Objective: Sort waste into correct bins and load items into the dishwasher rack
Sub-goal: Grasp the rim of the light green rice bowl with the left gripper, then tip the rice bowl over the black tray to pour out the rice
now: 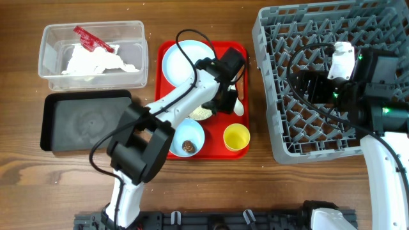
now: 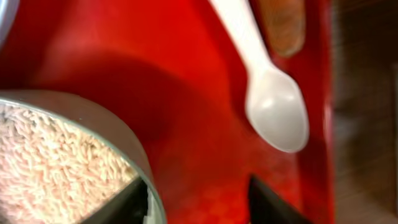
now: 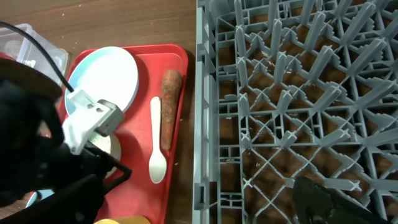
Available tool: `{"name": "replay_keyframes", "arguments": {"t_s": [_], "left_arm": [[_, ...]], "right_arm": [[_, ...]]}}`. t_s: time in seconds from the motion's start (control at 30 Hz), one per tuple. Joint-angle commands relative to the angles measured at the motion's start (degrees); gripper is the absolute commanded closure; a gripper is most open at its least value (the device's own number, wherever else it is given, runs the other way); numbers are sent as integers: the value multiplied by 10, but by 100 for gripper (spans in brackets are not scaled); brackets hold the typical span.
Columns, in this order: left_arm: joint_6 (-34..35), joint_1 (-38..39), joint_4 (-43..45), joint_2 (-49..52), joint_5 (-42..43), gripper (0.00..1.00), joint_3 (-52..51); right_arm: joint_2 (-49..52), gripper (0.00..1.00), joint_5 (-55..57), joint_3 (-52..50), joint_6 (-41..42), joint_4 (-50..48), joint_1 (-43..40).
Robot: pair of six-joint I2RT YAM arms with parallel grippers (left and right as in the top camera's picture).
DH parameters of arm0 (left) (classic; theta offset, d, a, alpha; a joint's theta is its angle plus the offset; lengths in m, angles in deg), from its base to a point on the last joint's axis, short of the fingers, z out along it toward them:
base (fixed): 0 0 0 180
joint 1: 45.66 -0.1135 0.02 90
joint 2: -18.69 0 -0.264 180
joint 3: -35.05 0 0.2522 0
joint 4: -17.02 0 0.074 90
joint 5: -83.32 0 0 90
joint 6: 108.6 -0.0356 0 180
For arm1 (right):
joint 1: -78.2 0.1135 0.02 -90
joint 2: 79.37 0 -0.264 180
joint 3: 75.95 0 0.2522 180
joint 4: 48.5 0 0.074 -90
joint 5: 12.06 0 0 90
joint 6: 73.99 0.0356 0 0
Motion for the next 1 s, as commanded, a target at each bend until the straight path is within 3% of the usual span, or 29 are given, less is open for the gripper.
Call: {"name": "replay_keyframes", "arguments": {"t_s": [0.0,0.07,0.13,0.27,0.5,0.6,0.67,0.77,0.83,0.97], "left_arm": [[47,-1,9,21,-78,64,-2],[47,-2,12,21,-85,75,-2],[47,-2,11,18,-80,96,-1],[60,-4,-14,-30,-71,96,30],[57,-98,-127,-170,69,96,74],[19,-202,-209,-210,96,96,74],[-45,-299,-257,-220,130,96,74],[-142,-426,-266,-220,247,96,57],[-236,-555,-263,-219,362,96,12],[-308,-711,-194,-217,537,96,-113]], "right_arm": [[4,0,1,15,4,4,-2],[4,0,1,15,4,7,-2],[4,0,1,15,4,7,-2],[4,0,1,15,4,6,-2],[4,0,1,15,4,8,-2],[4,0,1,15,4,8,-2],[4,0,1,15,4,8,-2],[4,0,1,15,4,8,-2],[4,0,1,16,4,8,-2],[4,0,1,15,4,8,-2]]}}
